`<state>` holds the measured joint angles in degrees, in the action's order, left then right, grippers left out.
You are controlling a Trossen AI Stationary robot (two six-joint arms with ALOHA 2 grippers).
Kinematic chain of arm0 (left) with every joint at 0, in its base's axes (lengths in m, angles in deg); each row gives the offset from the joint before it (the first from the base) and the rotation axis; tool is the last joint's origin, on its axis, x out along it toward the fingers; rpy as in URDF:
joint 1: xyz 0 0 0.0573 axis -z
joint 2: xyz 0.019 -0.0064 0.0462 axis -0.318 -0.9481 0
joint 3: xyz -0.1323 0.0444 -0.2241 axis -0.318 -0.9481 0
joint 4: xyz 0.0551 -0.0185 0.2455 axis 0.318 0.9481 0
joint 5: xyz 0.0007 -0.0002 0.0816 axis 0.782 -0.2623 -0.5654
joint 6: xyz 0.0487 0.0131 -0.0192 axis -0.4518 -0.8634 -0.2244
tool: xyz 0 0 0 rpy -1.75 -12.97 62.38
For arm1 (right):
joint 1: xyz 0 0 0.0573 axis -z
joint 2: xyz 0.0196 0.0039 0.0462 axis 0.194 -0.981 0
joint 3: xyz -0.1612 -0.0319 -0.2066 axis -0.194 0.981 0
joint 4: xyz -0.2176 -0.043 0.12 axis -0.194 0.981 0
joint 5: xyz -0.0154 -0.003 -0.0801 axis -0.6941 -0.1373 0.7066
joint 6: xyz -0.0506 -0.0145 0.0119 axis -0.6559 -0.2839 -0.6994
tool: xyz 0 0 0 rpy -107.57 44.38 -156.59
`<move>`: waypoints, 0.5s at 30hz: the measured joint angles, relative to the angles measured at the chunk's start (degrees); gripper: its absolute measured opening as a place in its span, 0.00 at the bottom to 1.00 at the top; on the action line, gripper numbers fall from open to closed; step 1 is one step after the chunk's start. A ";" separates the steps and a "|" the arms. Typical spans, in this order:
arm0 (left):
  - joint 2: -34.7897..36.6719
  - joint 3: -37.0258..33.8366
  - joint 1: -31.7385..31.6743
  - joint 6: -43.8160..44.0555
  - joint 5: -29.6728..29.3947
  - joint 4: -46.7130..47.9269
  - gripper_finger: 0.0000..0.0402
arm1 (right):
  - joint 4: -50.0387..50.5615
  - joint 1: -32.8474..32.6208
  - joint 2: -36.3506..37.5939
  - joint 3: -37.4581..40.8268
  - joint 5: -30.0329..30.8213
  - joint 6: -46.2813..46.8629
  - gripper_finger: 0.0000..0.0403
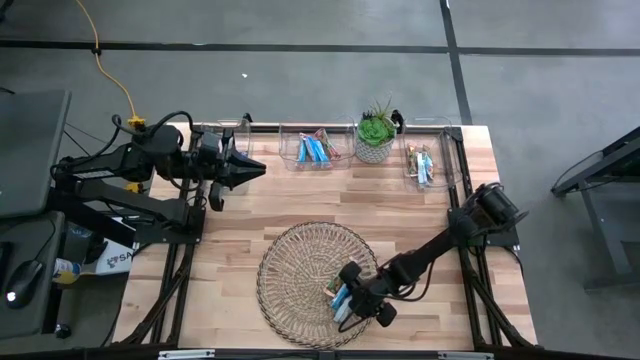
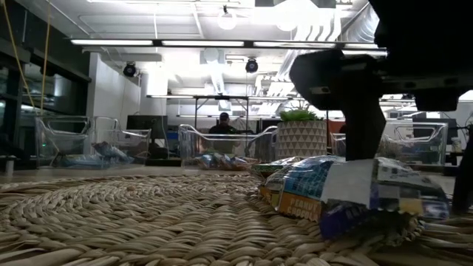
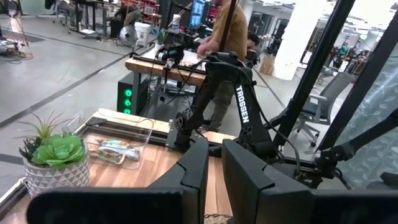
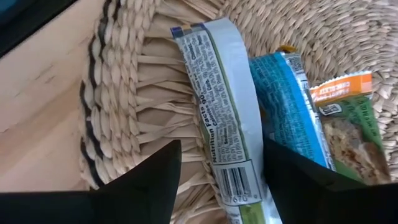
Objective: Pick and place Granola Bars by type
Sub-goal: Put the blue granola bar into the left transparent bin
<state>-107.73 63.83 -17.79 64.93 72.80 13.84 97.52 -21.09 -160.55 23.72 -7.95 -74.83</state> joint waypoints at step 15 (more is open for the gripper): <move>0.11 0.00 0.00 0.37 1.03 -0.02 0.11 | -0.75 1.16 -1.25 -0.02 -0.06 11.32 0.35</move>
<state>-107.63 63.83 -17.79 65.30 73.83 13.82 96.77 -19.93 -161.80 23.70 -8.01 -63.51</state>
